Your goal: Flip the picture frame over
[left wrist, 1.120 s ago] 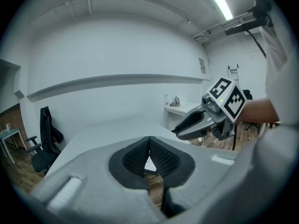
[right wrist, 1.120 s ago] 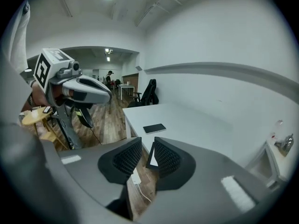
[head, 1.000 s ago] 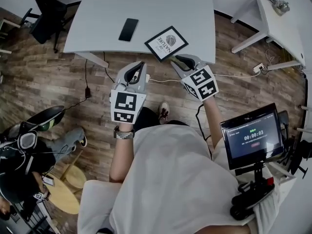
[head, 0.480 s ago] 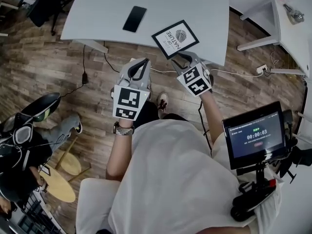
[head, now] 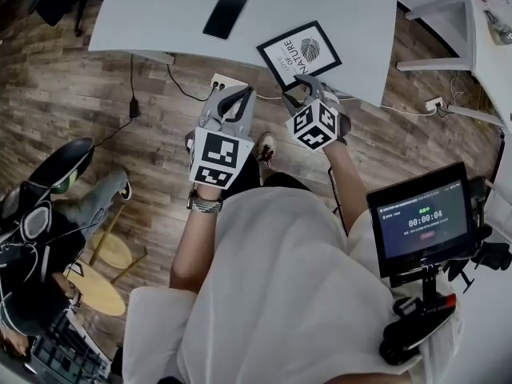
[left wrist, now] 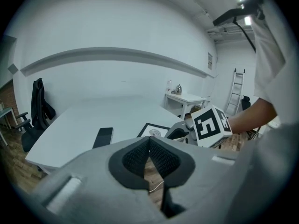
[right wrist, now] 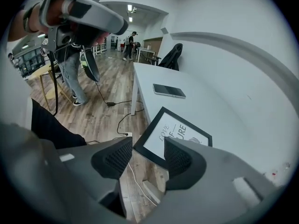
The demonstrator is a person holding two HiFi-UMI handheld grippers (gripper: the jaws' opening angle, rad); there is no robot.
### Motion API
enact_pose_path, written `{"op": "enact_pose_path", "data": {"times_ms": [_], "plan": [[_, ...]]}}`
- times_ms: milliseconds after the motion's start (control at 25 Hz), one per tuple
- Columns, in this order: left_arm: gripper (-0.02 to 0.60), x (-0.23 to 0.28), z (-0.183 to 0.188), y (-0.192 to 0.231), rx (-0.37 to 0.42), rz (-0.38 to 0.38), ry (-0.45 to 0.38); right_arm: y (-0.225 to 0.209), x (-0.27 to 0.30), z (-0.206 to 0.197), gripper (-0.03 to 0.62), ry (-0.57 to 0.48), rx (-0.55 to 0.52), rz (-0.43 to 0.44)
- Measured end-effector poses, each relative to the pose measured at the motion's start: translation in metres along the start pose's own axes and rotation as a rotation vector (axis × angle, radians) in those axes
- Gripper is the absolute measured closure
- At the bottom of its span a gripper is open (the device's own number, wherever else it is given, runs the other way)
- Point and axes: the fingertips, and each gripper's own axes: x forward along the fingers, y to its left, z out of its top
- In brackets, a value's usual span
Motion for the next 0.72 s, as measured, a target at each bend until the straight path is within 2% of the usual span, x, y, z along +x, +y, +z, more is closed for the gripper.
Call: {"op": "enact_pose_path", "data": {"times_ms": [280,440,720], "plan": [[0.575,-0.002,-0.010,0.003,-0.009,0.003,0.039,0.009,0.007,-0.002,0.359,0.008,-0.149,-0.061],[0.575,-0.006,-0.019,0.003,-0.021,0.001,0.058,0.011,0.003,0.004,0.364,-0.018,-0.156,-0.097],[0.575,-0.005,-0.023,-0.007,-0.024,-0.017,0.071,0.028,0.008,-0.002,0.361,0.023,-0.209,-0.076]]}}
